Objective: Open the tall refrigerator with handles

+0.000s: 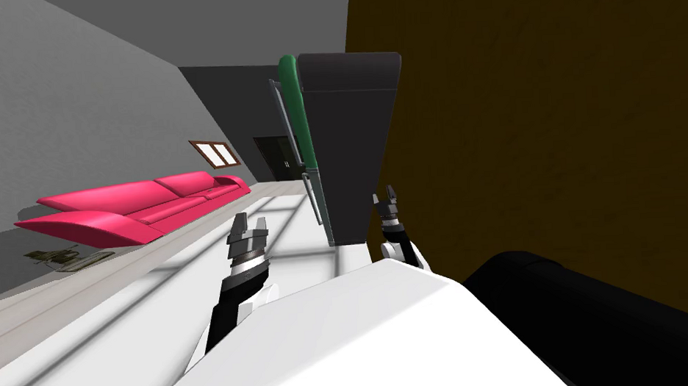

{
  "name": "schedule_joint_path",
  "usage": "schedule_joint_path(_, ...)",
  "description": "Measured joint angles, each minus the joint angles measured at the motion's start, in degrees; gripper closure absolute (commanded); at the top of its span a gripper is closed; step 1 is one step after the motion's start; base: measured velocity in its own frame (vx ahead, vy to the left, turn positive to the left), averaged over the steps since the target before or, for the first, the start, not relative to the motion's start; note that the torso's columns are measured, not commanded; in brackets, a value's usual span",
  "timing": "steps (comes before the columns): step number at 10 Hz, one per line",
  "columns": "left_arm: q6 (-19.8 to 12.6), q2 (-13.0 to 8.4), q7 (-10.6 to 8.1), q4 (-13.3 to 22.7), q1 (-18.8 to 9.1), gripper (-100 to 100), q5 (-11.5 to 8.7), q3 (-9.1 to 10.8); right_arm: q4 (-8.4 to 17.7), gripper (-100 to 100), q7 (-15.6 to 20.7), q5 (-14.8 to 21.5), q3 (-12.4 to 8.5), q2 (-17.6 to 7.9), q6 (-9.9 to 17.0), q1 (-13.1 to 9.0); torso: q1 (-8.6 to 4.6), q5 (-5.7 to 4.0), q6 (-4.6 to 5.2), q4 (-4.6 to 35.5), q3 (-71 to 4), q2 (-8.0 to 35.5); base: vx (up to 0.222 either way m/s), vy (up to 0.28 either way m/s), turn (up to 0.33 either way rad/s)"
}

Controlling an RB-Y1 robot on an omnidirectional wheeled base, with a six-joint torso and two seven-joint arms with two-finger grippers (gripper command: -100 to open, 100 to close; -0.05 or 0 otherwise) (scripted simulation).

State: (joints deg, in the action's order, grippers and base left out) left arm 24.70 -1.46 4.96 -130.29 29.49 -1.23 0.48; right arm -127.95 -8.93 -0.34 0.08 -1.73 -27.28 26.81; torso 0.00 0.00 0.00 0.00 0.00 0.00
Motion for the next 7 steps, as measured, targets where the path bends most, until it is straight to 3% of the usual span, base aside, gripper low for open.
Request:
schedule_joint_path(2,0.0,0.0,0.0,0.0,0.0,0,0.0,0.0,0.0,0,0.0,0.0,0.0,0.0,0.0,0.0,0.0,0.0,0.0,6.0,-12.0,6.0,0.0,0.0,0.0)
schedule_joint_path(7,0.0,0.0,0.0,0.0,0.0,0,0.0,0.0,0.0,0,0.0,0.0,0.0,0.0,0.0,0.0,0.0,0.0,0.0,26.9,-53.8,26.9,0.0,0.0,0.0)
